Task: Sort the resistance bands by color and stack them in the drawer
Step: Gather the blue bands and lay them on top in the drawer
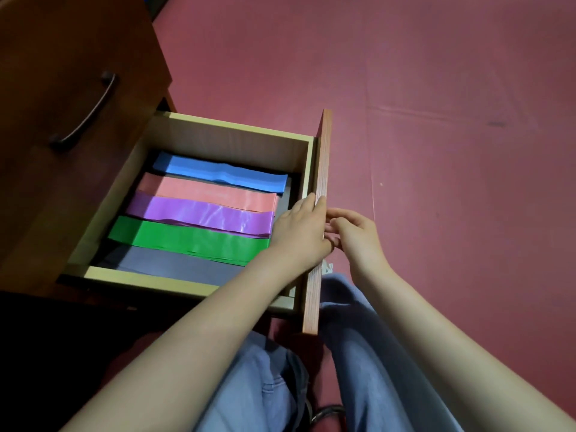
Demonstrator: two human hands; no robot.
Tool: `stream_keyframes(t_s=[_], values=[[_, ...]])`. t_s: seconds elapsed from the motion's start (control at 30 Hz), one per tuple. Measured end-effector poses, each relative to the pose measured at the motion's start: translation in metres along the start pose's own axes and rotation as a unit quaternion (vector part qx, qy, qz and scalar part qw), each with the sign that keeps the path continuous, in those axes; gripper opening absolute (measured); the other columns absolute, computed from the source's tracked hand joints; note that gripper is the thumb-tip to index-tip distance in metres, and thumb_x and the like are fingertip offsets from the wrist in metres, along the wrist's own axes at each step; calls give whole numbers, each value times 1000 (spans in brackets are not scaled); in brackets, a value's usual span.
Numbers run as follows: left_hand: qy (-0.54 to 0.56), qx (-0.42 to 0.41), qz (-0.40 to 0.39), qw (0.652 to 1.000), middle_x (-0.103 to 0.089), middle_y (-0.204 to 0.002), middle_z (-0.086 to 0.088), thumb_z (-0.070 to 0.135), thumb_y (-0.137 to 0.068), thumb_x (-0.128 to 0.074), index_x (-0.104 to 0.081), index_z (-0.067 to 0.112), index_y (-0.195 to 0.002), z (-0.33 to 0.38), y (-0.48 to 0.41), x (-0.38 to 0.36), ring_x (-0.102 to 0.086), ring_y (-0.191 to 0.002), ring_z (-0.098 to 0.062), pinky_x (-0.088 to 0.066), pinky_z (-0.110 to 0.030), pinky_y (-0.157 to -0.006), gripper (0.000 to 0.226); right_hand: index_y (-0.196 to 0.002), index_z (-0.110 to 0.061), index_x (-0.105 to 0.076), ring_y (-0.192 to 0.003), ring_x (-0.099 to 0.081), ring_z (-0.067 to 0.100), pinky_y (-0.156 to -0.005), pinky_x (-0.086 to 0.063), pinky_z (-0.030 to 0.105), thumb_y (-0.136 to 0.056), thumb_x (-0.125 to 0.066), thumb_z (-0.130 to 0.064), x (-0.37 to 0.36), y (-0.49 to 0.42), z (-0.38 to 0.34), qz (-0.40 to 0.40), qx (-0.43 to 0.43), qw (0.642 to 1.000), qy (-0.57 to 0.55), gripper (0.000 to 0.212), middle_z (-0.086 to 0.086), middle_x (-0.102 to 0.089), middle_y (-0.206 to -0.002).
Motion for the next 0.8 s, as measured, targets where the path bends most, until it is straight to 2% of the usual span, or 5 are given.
stream_keyframes(t_s=[0.17,0.33,0.5,0.67,0.8], values=[[-29,7,23,999,-33,-143,-5,22,-80,-53,-26,13,-138,-29,7,14,-29,-134,-21,-27,-36,-106,65,-102,4,-59,-60,-51,12,-48,-45,11,-83,-28,14,-34,-1,1,-19,-20,1000,-8,37,6,-55,-70],[-102,22,40,994,-19,-153,-5,21,-85,-49,-21,12,-141,-63,20,33,-14,-142,-20,-8,-38,-115,63,-93,-3,-58,-57,-47,12,-53,-43,18,-81,-25,14,-78,-3,2,-71,-30,997,-10,39,6,-52,-64],[-214,36,18,976,-9,-156,-2,24,-92,-42,-14,13,-144,-109,38,55,-3,-144,-20,1,-39,-117,60,-74,-9,-60,-67,-51,19,-63,-46,23,-80,-26,12,-135,-3,0,-136,-46,990,4,41,10,-55,-69],[-338,70,29,938,-7,-156,-8,28,-95,-38,-8,10,-144,-156,59,79,2,-145,-26,6,-42,-116,61,-97,0,-63,-87,-57,23,-68,-50,21,-85,-37,6,-196,1,-4,-195,-87,977,8,29,15,-59,-90],[-452,82,36,887,1,-156,-15,29,-96,-33,-3,8,-145,-180,74,87,10,-143,-32,11,-47,-113,61,-100,-3,-48,-73,-57,19,-64,-50,23,-92,-38,-3,-229,2,-2,-208,-139,967,-56,13,8,-55,-79]])
Point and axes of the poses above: each hand's wrist, its own y-axis away from the middle knuckle, its own x-axis out of the back of the hand, z = x × y, the point moved 6 cm from there along -y, towards the middle knuckle
